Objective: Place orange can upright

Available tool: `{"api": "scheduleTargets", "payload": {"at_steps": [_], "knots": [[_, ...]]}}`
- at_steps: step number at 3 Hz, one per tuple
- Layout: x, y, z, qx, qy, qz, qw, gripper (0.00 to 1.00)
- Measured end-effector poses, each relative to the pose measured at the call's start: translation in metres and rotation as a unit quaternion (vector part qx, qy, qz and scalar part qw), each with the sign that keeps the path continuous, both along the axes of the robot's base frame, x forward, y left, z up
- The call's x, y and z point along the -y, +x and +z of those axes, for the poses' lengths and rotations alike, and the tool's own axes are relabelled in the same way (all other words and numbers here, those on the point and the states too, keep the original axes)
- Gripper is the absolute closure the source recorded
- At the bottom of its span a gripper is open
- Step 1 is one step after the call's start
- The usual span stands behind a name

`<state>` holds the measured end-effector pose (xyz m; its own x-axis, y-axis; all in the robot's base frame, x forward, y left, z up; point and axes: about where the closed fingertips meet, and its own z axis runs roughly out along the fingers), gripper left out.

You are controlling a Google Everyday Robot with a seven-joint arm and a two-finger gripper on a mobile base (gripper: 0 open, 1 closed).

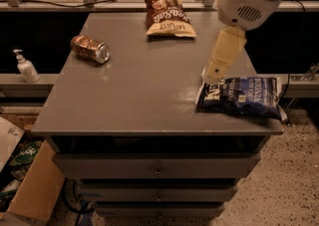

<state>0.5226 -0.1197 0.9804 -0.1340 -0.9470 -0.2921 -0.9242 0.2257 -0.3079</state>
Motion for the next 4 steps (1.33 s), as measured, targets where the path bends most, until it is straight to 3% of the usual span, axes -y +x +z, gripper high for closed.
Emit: {"api": "scheduleTargets", "payload": {"at_steps": [1,2,4], "knots": [[-0.042,0.031,-0.004,0.007,0.017,-0.003,0.9998,0.0],[-0.084,0.052,-0.018,-0.01,0.051,-0.033,0.9981,0.0],[-0.088,0.058,-0.018,-0.006,0.065,-0.041,0.997,0.0]]}}
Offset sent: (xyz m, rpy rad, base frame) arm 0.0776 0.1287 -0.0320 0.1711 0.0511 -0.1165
